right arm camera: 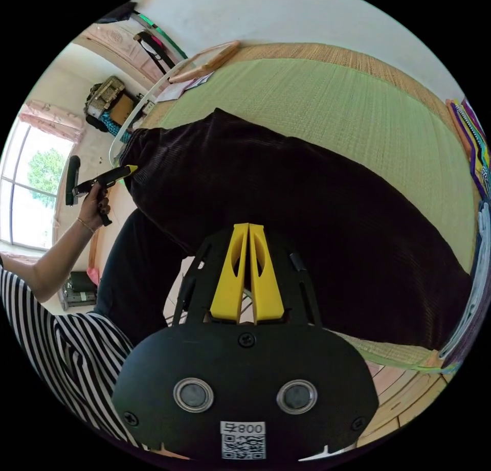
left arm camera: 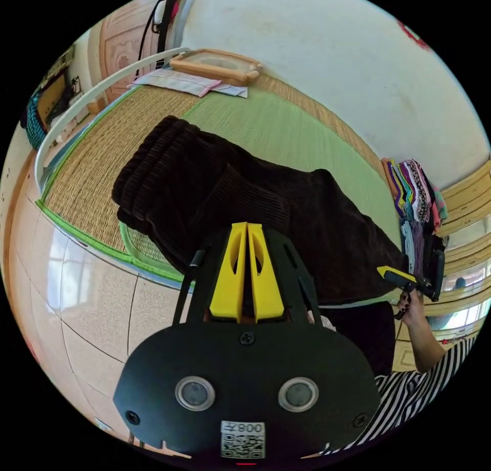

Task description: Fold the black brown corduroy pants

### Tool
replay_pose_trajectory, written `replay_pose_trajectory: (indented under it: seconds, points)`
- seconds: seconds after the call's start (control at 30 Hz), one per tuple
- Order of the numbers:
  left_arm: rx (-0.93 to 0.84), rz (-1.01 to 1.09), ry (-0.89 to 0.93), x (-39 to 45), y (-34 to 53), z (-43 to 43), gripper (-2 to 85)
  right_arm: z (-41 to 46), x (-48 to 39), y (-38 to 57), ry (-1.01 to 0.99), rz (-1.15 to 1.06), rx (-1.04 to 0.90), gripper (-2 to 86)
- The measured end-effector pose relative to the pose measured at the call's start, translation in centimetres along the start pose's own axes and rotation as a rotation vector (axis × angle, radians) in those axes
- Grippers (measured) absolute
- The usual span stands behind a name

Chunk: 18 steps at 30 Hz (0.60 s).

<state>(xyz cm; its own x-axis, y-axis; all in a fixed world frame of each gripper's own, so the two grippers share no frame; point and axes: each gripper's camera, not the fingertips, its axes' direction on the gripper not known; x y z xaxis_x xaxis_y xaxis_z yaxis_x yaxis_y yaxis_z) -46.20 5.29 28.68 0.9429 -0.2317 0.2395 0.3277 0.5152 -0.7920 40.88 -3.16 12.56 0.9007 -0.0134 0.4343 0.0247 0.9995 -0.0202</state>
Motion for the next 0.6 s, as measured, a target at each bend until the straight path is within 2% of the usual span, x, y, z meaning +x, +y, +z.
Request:
replay_pose_trajectory:
  seconds: [0.03,0.1,0.17,0.3,0.47,0.6]
  points:
    - [-0.065,-0.01,0.033,0.2,0.2,1.0,0.1,0.2,0.7,1.0,0.001,0.017,-0.021,0.2]
    - [-0.067,-0.041,0.085,0.4,0.6,1.3,0.1,0.9,2.1,2.5,0.001,0.072,-0.07,0.2]
    - [-0.073,-0.032,0.133,2.0,0.4,0.4,0.1,-1.1,3.5,4.6,-0.107,0.128,0.002,0.2]
    - [-0.078,0.097,0.179,6.8,0.0,-0.5,0.2,-4.5,5.4,8.3,-0.1,0.164,0.086,0.3]
    - [-0.242,0.33,0.444,18.5,-0.4,2.8,0.9,-9.9,12.7,16.5,-0.151,0.382,0.271,1.1]
    - [-0.408,0.553,0.531,30.0,-0.1,6.7,2.8,-13.5,18.5,22.8,-0.147,0.554,0.402,3.3]
